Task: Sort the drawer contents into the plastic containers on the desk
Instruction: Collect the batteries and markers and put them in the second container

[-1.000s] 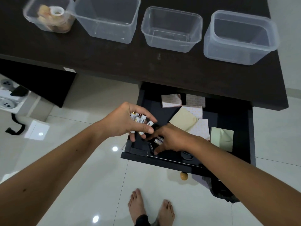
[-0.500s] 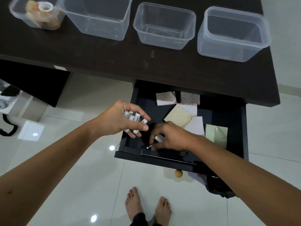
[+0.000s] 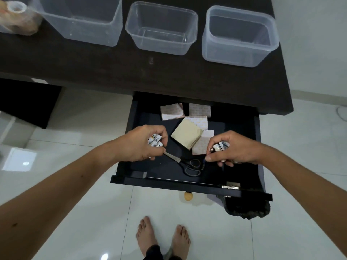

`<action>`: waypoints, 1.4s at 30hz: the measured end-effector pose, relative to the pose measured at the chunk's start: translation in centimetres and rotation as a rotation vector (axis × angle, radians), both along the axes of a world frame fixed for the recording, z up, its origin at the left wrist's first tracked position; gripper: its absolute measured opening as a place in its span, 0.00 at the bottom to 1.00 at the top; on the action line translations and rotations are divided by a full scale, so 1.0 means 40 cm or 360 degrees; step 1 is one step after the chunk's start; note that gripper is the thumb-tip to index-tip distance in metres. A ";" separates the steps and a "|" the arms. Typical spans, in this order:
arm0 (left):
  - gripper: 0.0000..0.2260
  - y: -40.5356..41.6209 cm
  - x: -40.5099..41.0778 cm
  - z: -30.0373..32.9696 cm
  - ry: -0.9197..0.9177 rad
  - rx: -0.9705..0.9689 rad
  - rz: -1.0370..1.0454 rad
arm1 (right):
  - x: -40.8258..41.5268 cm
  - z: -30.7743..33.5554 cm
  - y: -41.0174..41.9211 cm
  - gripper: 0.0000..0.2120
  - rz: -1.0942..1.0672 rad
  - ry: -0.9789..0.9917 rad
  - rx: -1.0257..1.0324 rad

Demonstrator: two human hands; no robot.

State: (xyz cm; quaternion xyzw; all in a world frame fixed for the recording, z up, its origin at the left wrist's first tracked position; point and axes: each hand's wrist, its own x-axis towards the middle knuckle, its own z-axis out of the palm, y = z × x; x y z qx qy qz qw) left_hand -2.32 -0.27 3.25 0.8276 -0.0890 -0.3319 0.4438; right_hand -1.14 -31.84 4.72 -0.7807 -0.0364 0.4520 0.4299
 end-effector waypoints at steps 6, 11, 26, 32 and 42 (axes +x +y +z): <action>0.13 -0.033 0.017 -0.034 -0.0134 0.0219 -0.0057 | -0.022 -0.011 -0.030 0.07 -0.0292 -0.0125 -0.0048; 0.22 -0.066 0.027 -0.073 -0.0232 0.0248 -0.0059 | -0.021 -0.071 -0.040 0.32 -0.0446 -0.0371 -0.0427; 0.44 -0.130 0.045 -0.117 -0.0358 0.0659 -0.0301 | -0.015 -0.108 -0.045 0.16 -0.0246 -0.0502 -0.0386; 0.45 -0.083 0.047 -0.100 -0.0169 0.0647 -0.0356 | -0.025 -0.138 -0.032 0.14 -0.0153 -0.0563 -0.0502; 0.49 -0.074 0.023 -0.084 -0.0153 0.0973 -0.0406 | -0.049 -0.153 -0.006 0.23 0.0122 -0.0816 -0.0593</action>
